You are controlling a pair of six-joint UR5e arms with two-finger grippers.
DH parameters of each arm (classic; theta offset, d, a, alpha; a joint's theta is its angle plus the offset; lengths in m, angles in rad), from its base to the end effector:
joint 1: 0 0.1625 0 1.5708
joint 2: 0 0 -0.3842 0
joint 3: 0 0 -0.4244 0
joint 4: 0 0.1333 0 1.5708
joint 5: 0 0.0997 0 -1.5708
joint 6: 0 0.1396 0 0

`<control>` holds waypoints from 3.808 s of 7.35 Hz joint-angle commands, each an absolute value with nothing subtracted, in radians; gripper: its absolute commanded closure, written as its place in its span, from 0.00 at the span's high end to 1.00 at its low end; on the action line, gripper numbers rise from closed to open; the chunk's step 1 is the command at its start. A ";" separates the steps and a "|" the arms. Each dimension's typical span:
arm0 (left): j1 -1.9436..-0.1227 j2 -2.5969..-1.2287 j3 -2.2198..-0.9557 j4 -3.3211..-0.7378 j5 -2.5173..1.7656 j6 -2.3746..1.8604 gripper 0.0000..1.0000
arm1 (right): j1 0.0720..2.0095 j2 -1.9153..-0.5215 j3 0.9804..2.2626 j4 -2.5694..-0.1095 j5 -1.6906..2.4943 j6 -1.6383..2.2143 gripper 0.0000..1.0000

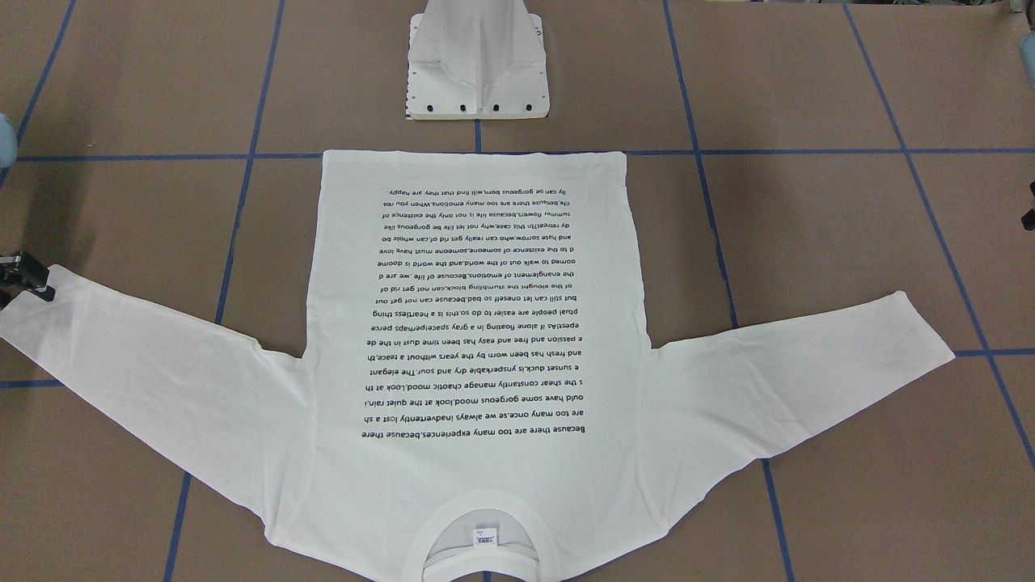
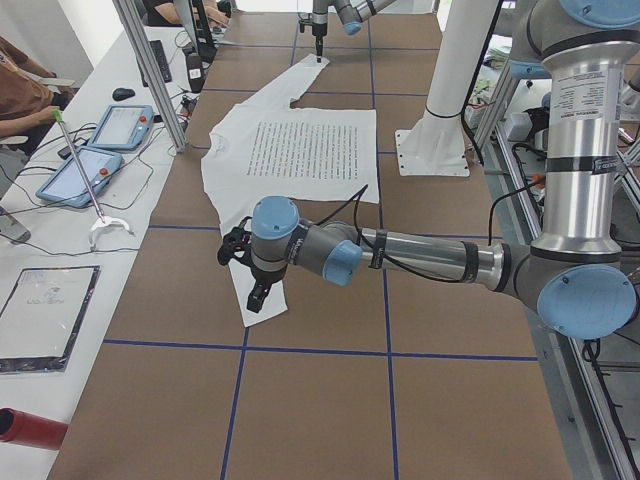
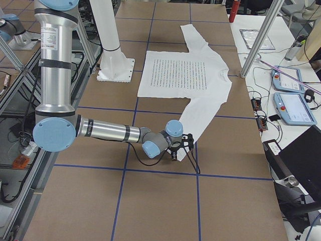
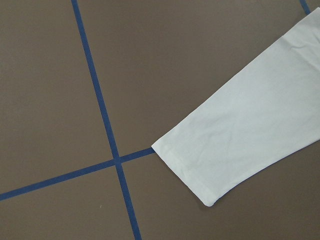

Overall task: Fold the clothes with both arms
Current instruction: 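Lower the right gripper to the cuff of the sleeve nearest it and grasp, then carry the grasped sleeve across the shirt toward the collar with the right gripper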

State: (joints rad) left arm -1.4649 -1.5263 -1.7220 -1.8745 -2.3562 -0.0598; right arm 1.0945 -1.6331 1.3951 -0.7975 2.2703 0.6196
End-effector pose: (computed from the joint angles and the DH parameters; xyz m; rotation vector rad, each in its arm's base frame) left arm 0.0222 -0.5364 0.5519 0.3238 0.8042 0.2043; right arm -0.2038 -0.4898 0.6870 0.0823 -0.8486 -0.0526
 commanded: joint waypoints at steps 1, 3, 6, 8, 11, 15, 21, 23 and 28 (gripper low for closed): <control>-1.465 -1.526 -1.724 -1.875 -2.356 -0.060 1.00 | 1.101 -1.634 1.401 -0.798 2.275 0.618 0.40; -1.465 -1.526 -1.724 -1.875 -2.356 -0.060 1.00 | 1.117 -1.634 1.414 -0.814 2.286 0.618 0.37; -1.465 -1.525 -1.723 -1.873 -2.356 -0.060 1.00 | 1.138 -1.625 1.442 -0.827 2.290 0.627 0.00; -1.465 -1.522 -1.724 -1.873 -2.356 -0.060 1.00 | 1.169 -1.626 1.552 -0.924 2.304 0.632 0.00; -1.466 -1.522 -1.724 -1.873 -2.356 -0.061 1.00 | 1.166 -1.510 1.646 -0.968 2.383 0.632 0.00; -1.466 -1.520 -1.724 -1.875 -2.356 -0.061 1.00 | 1.137 -1.176 1.655 -1.017 2.513 0.956 0.00; -1.468 -1.514 -1.720 -1.873 -2.355 -0.060 1.00 | 0.907 -0.740 1.580 -1.083 2.322 1.169 0.00; -1.468 -1.513 -1.720 -1.873 -2.356 -0.061 1.00 | 0.827 -0.694 1.507 -1.083 2.222 1.158 0.00; -1.468 -1.513 -1.721 -1.873 -2.355 -0.061 1.00 | 0.657 -0.461 1.049 -1.077 2.021 1.135 0.00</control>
State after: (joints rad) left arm -1.4676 -1.5123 -1.7218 -1.8730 -2.3559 -0.0624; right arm 0.6879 -0.5429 1.2088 -1.0792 2.0665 1.1501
